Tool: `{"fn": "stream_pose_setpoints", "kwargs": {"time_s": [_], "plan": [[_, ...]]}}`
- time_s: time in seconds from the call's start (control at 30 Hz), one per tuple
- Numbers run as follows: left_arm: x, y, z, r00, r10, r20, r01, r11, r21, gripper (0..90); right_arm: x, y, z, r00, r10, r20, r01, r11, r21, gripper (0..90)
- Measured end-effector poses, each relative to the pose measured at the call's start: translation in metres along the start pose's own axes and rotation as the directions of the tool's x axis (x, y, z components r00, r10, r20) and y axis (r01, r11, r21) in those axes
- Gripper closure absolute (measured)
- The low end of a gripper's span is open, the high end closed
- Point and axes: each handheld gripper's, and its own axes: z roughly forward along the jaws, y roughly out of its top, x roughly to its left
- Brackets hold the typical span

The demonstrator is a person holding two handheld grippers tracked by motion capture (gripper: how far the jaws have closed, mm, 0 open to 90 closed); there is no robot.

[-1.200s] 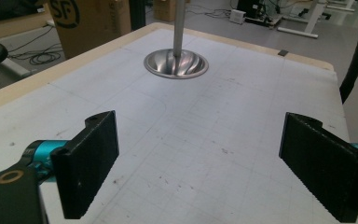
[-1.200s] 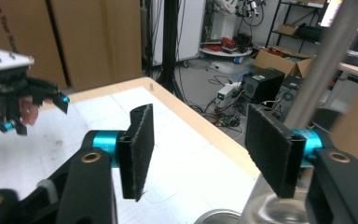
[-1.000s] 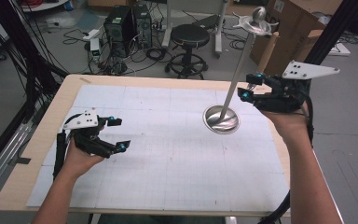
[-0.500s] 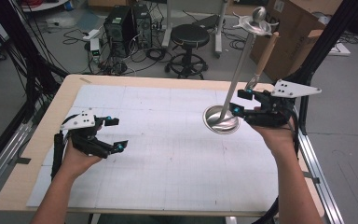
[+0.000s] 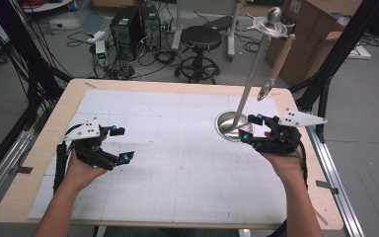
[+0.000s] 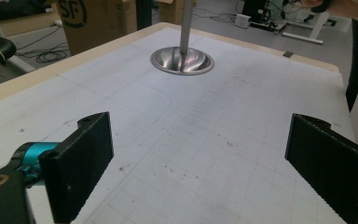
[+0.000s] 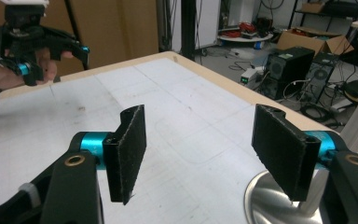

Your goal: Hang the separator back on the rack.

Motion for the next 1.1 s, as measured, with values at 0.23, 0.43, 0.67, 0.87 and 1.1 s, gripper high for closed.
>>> {"fn": "stream_pose_setpoints", "kwargs": {"time_s": [0.23,0.43,0.67,0.87,1.1], "plan": [[-0.002,-0.006,-0.001,1.0,-0.004,0.001,0.004,1.0,0.009,7.9,0.007,-0.022,0.007,0.9999,0.014,0.003,-0.014,0.9999,0.009,31.9],[0.001,-0.01,-0.001,0.9999,-0.01,-0.004,0.01,0.9999,0.011,7.6,0.009,-0.035,0.006,0.9996,0.023,0.015,-0.023,0.9992,0.032,30.5],[-0.001,-0.01,0.0,1.0,-0.005,-0.002,0.005,1.0,0.007,7.5,0.01,-0.042,0.005,0.9995,0.018,0.025,-0.02,0.9982,0.056,28.7],[0.001,-0.009,-0.004,0.9999,-0.011,-0.006,0.011,0.9999,-0.012,7.4,0.006,-0.051,0.004,0.9979,0.056,0.031,-0.058,0.9962,0.065,24.7],[0.002,-0.01,-0.004,0.9998,-0.014,-0.013,0.014,0.9999,-0.008,7.4,0.003,-0.056,0.009,0.997,0.069,0.035,-0.071,0.9943,0.079,20.3]]}}
